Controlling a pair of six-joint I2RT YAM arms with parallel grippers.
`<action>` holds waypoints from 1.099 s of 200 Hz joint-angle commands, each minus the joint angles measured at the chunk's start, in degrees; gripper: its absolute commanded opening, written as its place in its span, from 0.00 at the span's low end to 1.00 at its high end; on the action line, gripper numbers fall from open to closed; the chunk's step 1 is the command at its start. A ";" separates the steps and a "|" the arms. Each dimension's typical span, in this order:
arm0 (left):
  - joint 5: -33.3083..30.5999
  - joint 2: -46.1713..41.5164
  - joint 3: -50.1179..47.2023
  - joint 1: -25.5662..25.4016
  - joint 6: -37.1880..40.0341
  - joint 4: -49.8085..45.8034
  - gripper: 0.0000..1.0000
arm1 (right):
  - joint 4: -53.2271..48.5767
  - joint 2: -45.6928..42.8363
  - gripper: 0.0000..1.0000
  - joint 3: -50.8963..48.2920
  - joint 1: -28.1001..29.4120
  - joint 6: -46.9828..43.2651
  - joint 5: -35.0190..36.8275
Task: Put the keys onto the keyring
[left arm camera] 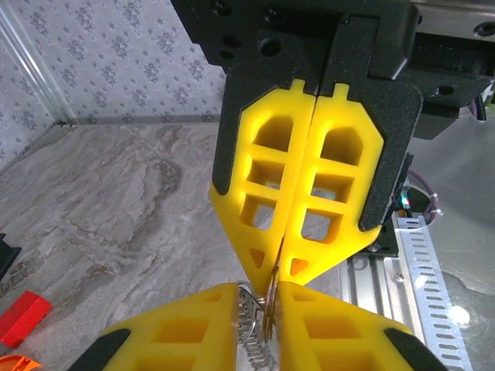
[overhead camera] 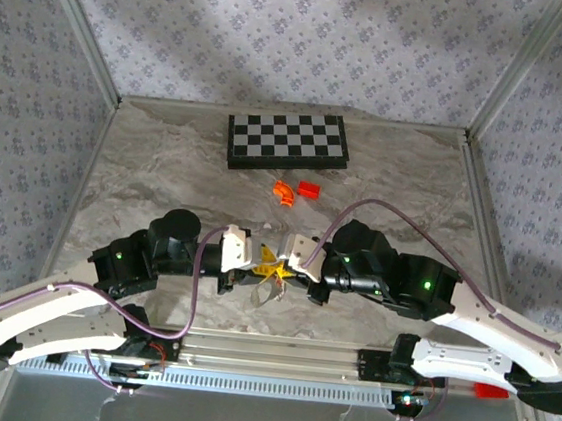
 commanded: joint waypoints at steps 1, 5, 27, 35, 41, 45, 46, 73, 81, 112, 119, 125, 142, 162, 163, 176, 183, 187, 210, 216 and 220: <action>-0.07 -0.50 0.57 -0.08 0.36 1.52 0.12 | 2.56 -1.17 0.00 0.64 0.00 0.35 -2.26; -0.07 -0.54 0.66 -0.10 0.36 1.62 0.12 | 2.60 -1.18 0.00 0.64 -0.02 0.37 -2.28; -0.06 -0.64 0.56 -0.08 0.36 1.78 0.06 | 2.80 -1.52 0.00 0.38 -0.02 0.37 -2.27; 0.09 -0.75 0.46 -0.08 0.36 1.95 0.00 | 2.89 -1.59 0.00 0.30 0.10 0.37 -2.34; 0.18 -0.89 0.34 -0.08 0.28 2.17 0.00 | 2.91 -1.71 0.00 0.29 0.11 0.44 -2.42; 0.34 -0.91 0.24 -0.08 0.19 2.40 0.00 | 3.10 -1.70 0.00 0.21 0.08 0.46 -2.50; 0.31 -0.91 0.23 -0.08 0.18 2.46 0.00 | 3.09 -1.71 0.00 0.20 0.07 0.46 -2.51; 1.04 -2.30 -0.73 -0.08 -0.46 4.81 0.00 | 3.82 -1.80 0.00 -0.06 0.07 0.68 -3.05; 1.33 -2.70 -1.02 -0.08 -0.69 5.52 0.00 | 4.07 -1.78 0.00 -0.20 0.13 0.88 -3.05; 3.61 -3.89 -2.21 -0.08 -2.42 10.34 0.00 | 5.55 -1.92 0.17 -0.74 0.54 1.85 -3.80; 4.23 -4.06 -2.53 -0.08 -2.82 11.58 0.00 | 5.89 -2.00 0.19 -0.94 0.69 2.08 -3.84; 4.80 -4.07 -2.83 -0.08 -3.05 12.56 0.00 | 6.35 -2.07 0.20 -1.15 0.84 2.21 -3.84; 5.93 -4.16 -3.15 -0.08 -3.55 14.66 0.00 | 7.48 -2.72 0.22 -1.85 1.10 2.61 -3.84; 6.93 -4.18 -3.17 -0.09 -4.03 16.05 0.00 | 8.83 -3.99 0.22 -2.75 1.29 2.83 -3.71; 6.99 -4.17 -3.14 -0.08 -4.03 16.14 0.00 | 8.90 -4.09 0.22 -2.77 1.29 2.83 -3.73; 7.60 -4.20 -3.36 -0.08 -4.61 17.20 0.00 | 10.14 -5.06 0.22 -3.65 1.30 3.00 -4.08; 7.89 -4.25 -3.63 -0.08 -5.05 17.86 0.00 | 10.80 -5.58 0.22 -4.07 1.30 3.10 -4.43; 8.06 -4.34 -3.80 -0.08 -5.25 18.28 0.00 | 11.02 -5.86 0.22 -4.23 1.30 3.10 -4.66; 8.95 -4.82 -4.78 -0.01 -6.52 20.65 0.00 | 12.21 -7.22 0.23 -5.24 1.21 3.01 -5.31; 9.03 -4.97 -4.94 -0.03 -6.65 20.88 0.00 | 12.33 -7.42 0.24 -5.42 1.19 3.01 -5.57; 9.06 -5.11 -4.91 -0.08 -6.75 20.98 0.00 | 12.44 -7.63 0.25 -5.51 1.19 3.09 -5.68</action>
